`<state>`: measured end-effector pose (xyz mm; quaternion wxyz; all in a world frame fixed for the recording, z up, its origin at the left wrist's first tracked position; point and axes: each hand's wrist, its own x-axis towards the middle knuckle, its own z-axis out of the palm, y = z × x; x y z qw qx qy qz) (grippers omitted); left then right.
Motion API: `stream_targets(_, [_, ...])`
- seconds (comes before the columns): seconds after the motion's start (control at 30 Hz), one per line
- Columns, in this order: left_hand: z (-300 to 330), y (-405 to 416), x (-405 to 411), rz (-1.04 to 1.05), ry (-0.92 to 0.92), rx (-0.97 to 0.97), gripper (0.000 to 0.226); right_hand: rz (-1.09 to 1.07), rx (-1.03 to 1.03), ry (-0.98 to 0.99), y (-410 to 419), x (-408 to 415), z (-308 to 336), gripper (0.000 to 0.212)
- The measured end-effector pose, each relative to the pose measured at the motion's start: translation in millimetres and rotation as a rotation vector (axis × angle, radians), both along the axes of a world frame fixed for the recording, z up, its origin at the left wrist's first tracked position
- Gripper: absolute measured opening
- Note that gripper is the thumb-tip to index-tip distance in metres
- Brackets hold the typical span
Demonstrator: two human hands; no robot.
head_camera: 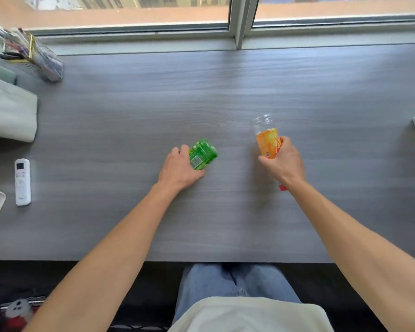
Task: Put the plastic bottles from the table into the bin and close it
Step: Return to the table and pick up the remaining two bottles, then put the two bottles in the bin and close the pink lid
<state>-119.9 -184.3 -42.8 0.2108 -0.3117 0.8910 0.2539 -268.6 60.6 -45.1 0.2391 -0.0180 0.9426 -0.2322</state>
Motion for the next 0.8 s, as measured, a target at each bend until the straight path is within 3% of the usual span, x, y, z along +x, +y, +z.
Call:
stream_targets(0.07, [6, 9, 23, 0.085, -0.005, 0.059, 0.067, 0.021, -0.021, -0.019, 17, 17, 6, 0.068])
stream_targets(0.2, [16, 32, 81, 0.146, -0.066, 0.172, 0.064, 0.066, -0.054, -0.094, 57, 58, 16, 0.044])
stream_targets(0.47, [13, 48, 164, 0.108, -0.172, 0.272, 0.052, -0.084, -0.114, -0.283, 140, 160, 29, 0.055])
stream_targets(0.8, [2, 84, 166, -0.414, -0.327, 0.273, 0.063, -0.688, -0.104, -0.374, 209, 341, 29, 0.061])
